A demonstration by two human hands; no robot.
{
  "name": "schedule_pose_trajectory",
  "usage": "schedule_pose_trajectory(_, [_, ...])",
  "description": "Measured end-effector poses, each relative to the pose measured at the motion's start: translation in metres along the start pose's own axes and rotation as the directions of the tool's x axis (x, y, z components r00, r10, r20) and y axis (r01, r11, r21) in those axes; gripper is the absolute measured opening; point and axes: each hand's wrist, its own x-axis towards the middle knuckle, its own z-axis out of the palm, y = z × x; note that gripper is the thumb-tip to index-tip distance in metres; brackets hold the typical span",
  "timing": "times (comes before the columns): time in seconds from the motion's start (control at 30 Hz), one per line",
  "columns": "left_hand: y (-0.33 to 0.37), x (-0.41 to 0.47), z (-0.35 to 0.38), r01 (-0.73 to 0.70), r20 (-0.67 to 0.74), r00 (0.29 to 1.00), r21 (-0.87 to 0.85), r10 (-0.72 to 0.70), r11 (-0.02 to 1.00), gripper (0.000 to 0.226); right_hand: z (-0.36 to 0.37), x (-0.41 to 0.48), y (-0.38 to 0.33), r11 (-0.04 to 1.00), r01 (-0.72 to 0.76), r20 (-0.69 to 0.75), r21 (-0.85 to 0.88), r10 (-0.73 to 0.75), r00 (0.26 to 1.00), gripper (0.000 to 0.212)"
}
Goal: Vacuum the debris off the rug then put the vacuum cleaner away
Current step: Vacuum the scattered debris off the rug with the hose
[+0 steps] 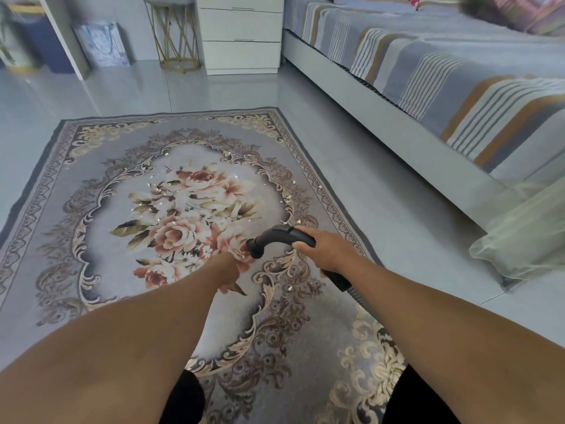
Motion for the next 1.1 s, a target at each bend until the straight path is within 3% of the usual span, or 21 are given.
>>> schedule_pose_trajectory(0.3, [-0.015,-0.001,-0.002,0.021,-0.014,1.000,-0.044,-0.021,0.999,0.028,0.021,0.020,-0.021,0.992,0.029,-0.003,-0.124,-0.030,1.000,0.057])
schedule_pose_trajectory(0.5, [-0.026,0.010,0.002,0.043,-0.055,0.997,-0.137,-0.051,0.990,0.032,0.065,0.038,-0.028,0.974,-0.051,-0.025,-0.220,0.047,0.999,0.056])
schedule_pose_trajectory(0.6, [-0.030,0.017,0.007,0.052,-0.052,0.997,-0.173,-0.061,0.984,0.036,0.079,0.058,-0.041,0.983,-0.069,-0.069,-0.171,0.058,0.996,0.052])
schedule_pose_trajectory(0.73, [-0.036,0.025,0.016,0.026,-0.035,0.999,-0.148,-0.032,0.989,0.013,0.087,0.064,-0.046,0.995,-0.065,-0.038,-0.080,0.062,0.997,0.054])
schedule_pose_trajectory(0.87, [-0.031,0.035,0.022,-0.005,-0.037,0.999,-0.112,0.000,0.994,0.030,0.085,0.001,-0.019,0.991,-0.050,0.014,-0.125,0.052,0.999,0.057])
schedule_pose_trajectory(0.97, [-0.028,0.037,0.026,-0.050,-0.037,0.998,-0.098,0.047,0.994,0.034,0.090,0.003,-0.016,0.982,-0.089,-0.007,-0.165,0.089,0.996,0.056])
schedule_pose_trajectory(1.1, [-0.025,0.037,0.019,0.009,-0.001,1.000,-0.098,-0.010,0.995,0.013,0.089,0.065,-0.037,0.993,-0.113,-0.038,-0.045,0.112,0.993,0.051])
